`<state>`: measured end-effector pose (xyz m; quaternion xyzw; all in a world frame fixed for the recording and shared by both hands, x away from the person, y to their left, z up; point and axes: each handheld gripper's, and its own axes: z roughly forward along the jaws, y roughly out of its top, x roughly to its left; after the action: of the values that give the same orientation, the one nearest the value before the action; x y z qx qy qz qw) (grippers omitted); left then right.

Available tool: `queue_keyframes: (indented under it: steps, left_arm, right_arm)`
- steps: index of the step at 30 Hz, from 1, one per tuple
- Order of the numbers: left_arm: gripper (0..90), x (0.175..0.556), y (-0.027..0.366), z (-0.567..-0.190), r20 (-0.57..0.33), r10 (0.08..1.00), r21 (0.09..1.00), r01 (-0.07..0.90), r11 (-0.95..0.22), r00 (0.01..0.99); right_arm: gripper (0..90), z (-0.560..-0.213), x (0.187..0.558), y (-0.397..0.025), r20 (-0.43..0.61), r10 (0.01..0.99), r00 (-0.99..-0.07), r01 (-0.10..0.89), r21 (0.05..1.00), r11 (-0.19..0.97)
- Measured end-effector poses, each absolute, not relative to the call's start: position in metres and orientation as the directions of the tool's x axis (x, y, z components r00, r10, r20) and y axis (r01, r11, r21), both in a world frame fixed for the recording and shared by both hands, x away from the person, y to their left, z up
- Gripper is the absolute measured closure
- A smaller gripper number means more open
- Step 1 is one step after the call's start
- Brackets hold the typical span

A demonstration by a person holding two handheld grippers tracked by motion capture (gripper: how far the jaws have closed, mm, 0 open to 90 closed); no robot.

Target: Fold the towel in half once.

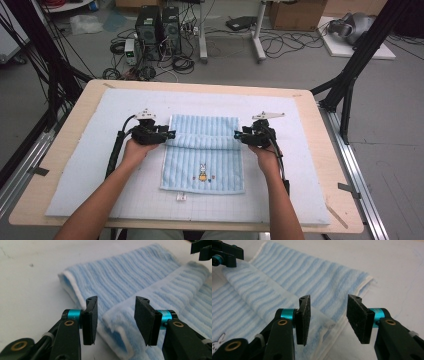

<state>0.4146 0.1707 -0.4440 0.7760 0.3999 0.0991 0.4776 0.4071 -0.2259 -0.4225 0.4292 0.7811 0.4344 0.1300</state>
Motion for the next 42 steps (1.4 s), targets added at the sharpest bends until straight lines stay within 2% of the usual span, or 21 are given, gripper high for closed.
queue_keyframes:
  steps: [2,3,5,7,10,19,29,42]
  left_arm:
    - [58.5,0.412,0.169,-0.447,-0.216,0.706,0.816,0.522,-0.249,0.674]
    - [68.6,0.411,0.168,-0.448,-0.202,0.7,0.811,0.518,-0.273,0.685]
    - [80.0,0.409,0.166,-0.449,-0.185,0.694,0.804,0.513,-0.3,0.696]
    - [82.6,0.408,0.165,-0.448,-0.172,0.69,0.808,0.502,-0.31,0.703]
    - [83.1,0.404,0.166,-0.445,-0.169,0.688,0.824,0.484,-0.294,0.706]
    - [82.8,0.384,0.177,-0.436,-0.197,0.657,0.873,0.435,-0.219,0.727]
    - [82.9,0.358,0.181,-0.429,-0.207,0.596,0.901,0.388,-0.193,0.776]
    - [82.9,0.317,0.185,-0.434,-0.214,0.589,0.892,0.402,-0.207,0.779]
  right_arm:
    - [55.7,-0.427,0.407,-0.224,0.18,0.784,-0.594,0.578,0.774,0.26]
    - [58.7,-0.43,0.407,-0.223,0.176,0.784,-0.595,0.583,0.767,0.27]
    - [64.5,-0.434,0.407,-0.221,0.181,0.778,-0.602,0.595,0.751,0.287]
    - [75.6,-0.437,0.406,-0.22,0.177,0.771,-0.612,0.603,0.735,0.31]
    - [81.0,-0.438,0.404,-0.223,0.165,0.767,-0.62,0.595,0.736,0.322]
    - [81.5,-0.425,0.388,-0.225,0.142,0.758,-0.636,0.546,0.778,0.312]
    - [82.6,-0.417,0.347,-0.238,0.149,0.747,-0.648,0.5,0.823,0.27]
    - [82.5,-0.419,0.297,-0.239,0.148,0.73,-0.667,0.468,0.846,0.257]
